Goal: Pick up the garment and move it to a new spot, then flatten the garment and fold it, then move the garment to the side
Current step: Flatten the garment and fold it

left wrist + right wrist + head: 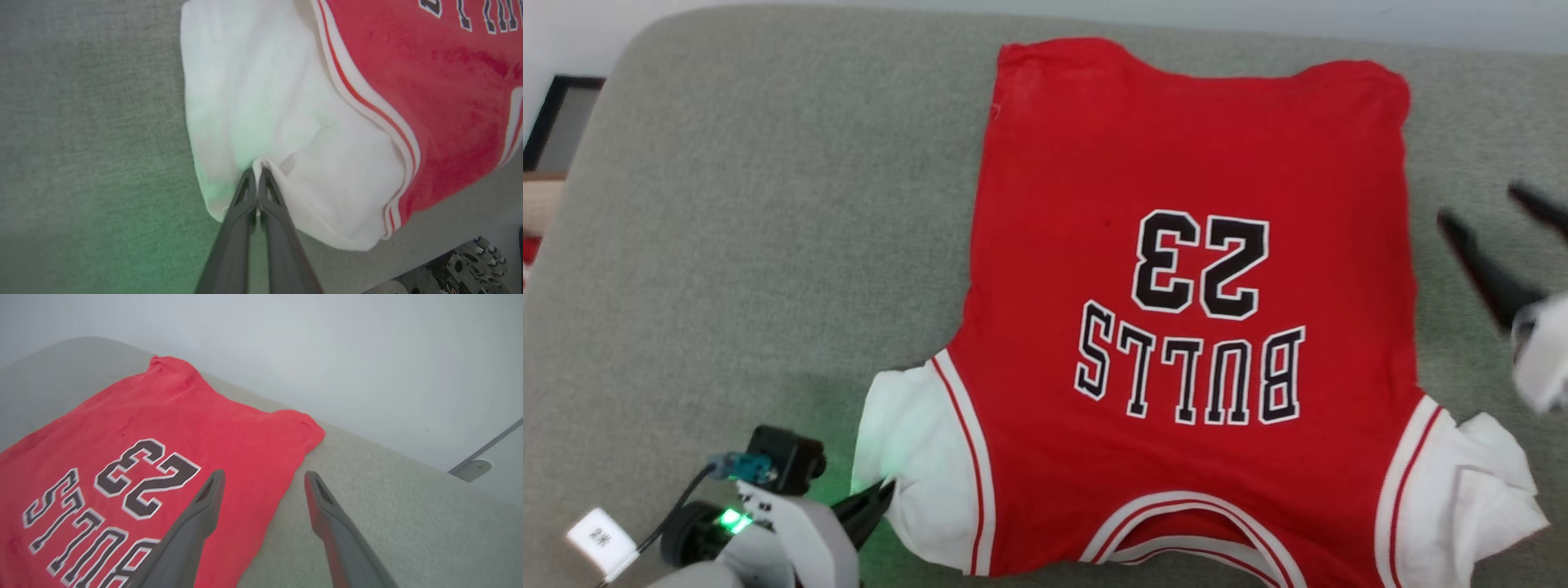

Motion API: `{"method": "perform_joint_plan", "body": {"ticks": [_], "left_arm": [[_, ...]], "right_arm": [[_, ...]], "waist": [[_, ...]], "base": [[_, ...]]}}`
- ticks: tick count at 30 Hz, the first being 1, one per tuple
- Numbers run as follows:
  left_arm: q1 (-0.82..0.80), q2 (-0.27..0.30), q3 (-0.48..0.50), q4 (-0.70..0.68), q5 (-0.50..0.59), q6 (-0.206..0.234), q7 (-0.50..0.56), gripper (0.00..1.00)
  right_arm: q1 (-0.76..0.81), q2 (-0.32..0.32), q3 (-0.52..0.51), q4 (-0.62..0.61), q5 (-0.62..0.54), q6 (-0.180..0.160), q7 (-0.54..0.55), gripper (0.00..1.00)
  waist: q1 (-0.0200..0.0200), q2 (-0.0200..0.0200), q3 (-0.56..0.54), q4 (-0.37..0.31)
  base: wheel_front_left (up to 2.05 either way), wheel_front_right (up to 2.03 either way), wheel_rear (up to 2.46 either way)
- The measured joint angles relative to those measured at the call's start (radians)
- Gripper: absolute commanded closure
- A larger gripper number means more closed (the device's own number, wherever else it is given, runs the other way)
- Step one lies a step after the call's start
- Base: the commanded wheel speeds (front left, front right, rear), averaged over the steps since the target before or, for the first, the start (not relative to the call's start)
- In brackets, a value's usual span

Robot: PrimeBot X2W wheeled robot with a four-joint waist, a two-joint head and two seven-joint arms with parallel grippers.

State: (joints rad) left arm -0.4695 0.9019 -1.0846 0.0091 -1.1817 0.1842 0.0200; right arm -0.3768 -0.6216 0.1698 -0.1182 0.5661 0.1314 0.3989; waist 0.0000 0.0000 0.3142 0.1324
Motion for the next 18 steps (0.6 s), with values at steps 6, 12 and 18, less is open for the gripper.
{"method": "perform_joint_plan", "body": {"ticks": [6, 12, 18], "left_arm": [[-0.054, -0.047, -0.004, 0.01, 0.026, -0.027, 0.006, 1.0], [-0.104, -0.096, -0.009, 0.031, 0.049, -0.063, 0.011, 1.0], [-0.145, -0.149, -0.013, 0.064, 0.065, -0.102, 0.005, 1.0]], "right_arm": [[-0.294, 0.08, 0.028, 0.298, -0.07, 0.0, 0.011, 0.0], [-0.538, 0.115, 0.041, 0.621, -0.105, 0.0, 0.056, 0.0], [-0.708, 0.129, 0.01, 0.893, -0.151, 0.0, 0.113, 0.0]], "waist": [[0.0, 0.0, 0.043, 0.038], [0.0, 0.0, 0.092, 0.088], [0.0, 0.0, 0.141, 0.147]], "base": [[0.0, 0.0, 0.0], [0.0, 0.0, 0.0], [0.0, 0.0, 0.0]]}}
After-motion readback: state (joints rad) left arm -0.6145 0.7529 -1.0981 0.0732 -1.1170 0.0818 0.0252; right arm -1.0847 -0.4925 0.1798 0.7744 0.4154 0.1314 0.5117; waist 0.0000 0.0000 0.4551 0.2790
